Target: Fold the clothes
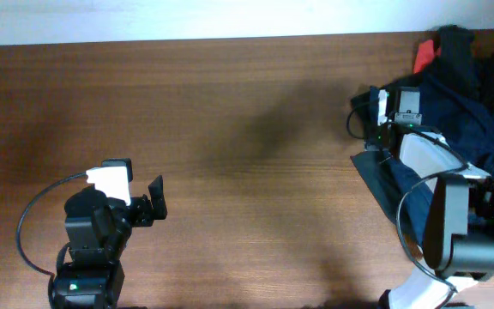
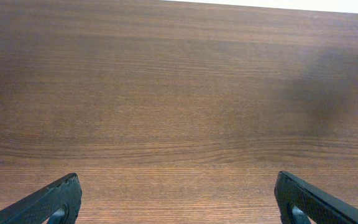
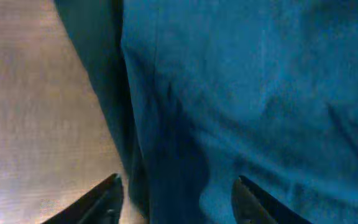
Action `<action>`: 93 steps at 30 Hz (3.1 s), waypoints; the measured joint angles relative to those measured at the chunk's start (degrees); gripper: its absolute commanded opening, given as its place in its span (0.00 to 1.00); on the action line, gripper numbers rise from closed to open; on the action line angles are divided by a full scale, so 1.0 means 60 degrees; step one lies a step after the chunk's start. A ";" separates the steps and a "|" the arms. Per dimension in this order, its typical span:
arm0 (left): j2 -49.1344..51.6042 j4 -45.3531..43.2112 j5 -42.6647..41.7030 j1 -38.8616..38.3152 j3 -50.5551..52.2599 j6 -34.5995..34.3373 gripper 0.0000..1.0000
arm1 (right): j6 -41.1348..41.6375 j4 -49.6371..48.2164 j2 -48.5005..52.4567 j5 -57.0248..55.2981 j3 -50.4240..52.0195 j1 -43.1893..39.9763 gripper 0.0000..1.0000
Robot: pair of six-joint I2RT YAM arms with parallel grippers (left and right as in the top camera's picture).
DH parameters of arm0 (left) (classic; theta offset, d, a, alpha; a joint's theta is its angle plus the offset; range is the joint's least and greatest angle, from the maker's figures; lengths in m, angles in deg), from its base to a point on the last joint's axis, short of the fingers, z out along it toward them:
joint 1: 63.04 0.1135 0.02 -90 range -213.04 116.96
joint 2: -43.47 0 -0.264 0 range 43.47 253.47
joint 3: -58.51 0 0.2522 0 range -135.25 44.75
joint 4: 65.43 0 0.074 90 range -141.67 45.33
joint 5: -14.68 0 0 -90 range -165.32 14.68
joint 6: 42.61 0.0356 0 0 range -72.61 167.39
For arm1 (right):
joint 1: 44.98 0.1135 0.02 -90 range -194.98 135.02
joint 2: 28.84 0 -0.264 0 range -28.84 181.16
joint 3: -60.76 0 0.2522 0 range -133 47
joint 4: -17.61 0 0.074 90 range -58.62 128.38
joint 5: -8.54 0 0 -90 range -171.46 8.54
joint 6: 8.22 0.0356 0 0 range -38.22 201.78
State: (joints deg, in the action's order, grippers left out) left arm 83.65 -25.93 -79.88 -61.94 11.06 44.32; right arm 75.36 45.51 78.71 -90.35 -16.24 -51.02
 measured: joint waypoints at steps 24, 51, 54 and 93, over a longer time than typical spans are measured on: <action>0.0000 -0.0044 0.0000 0.0000 -0.0011 0.0000 0.99 | 0.0503 0.4430 -0.2335 0.1978 -0.2539 0.0215 0.04; 0.5752 -0.1053 -0.4707 -0.3140 -0.0146 -0.4863 0.99 | 0.2827 1.0043 -0.1701 0.1698 -0.3104 0.0193 0.99; 0.7952 -0.2936 -0.4787 -0.4448 -0.0153 -0.6462 0.44 | 0.2827 1.0043 -0.1705 0.1705 -0.3093 0.0182 0.99; 0.7235 0.5639 -0.2339 0.0138 -0.2758 -0.3581 0.99 | 0.5166 0.2936 -0.0765 0.5198 0.1308 0.1461 0.04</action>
State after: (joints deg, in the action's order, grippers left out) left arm 127.06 7.90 -93.91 -61.11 -5.49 22.83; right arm 106.35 63.12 74.12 -59.16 -8.40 -42.25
